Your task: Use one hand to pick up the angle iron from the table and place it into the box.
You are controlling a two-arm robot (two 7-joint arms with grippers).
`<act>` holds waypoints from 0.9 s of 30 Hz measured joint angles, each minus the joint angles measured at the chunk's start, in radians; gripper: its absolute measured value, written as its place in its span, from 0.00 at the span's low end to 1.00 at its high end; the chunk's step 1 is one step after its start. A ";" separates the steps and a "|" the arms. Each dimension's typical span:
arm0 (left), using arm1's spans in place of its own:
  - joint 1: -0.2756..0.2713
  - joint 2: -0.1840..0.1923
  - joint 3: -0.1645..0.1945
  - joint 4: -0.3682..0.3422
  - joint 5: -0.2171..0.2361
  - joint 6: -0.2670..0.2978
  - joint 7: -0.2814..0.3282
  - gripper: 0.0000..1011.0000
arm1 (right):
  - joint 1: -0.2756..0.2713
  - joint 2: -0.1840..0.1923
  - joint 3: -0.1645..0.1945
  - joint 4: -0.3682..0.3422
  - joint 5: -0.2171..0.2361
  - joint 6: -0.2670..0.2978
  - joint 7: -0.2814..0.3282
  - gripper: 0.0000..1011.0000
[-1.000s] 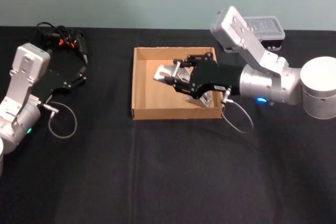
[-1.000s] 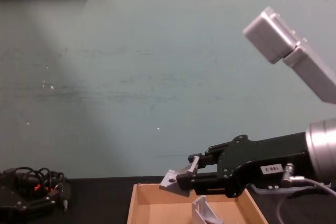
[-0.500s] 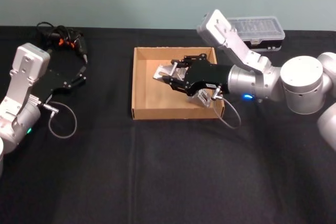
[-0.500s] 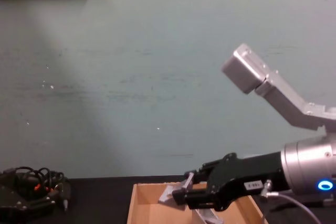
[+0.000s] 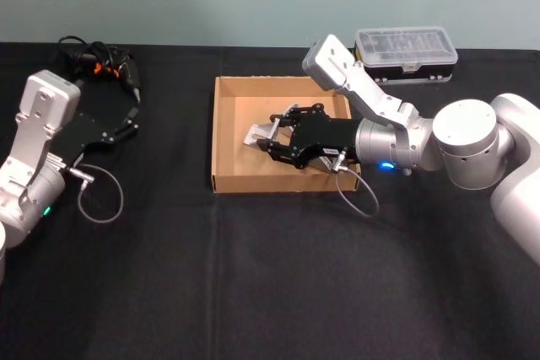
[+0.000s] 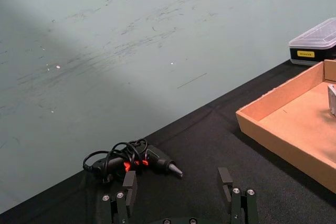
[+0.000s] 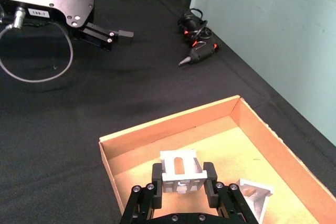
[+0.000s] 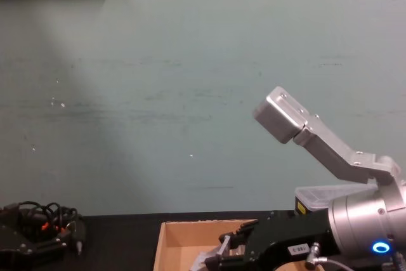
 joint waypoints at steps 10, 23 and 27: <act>0.000 0.000 0.000 0.000 0.000 0.000 0.000 0.99 | 0.000 -0.012 0.004 0.019 -0.013 0.004 0.006 0.55; 0.000 0.000 0.000 0.000 0.000 0.000 0.000 0.99 | -0.017 -0.011 0.025 -0.003 -0.016 0.009 -0.003 0.94; 0.000 0.000 0.000 0.000 0.000 0.000 0.000 0.99 | -0.025 -0.009 0.037 -0.019 -0.014 0.004 -0.014 0.99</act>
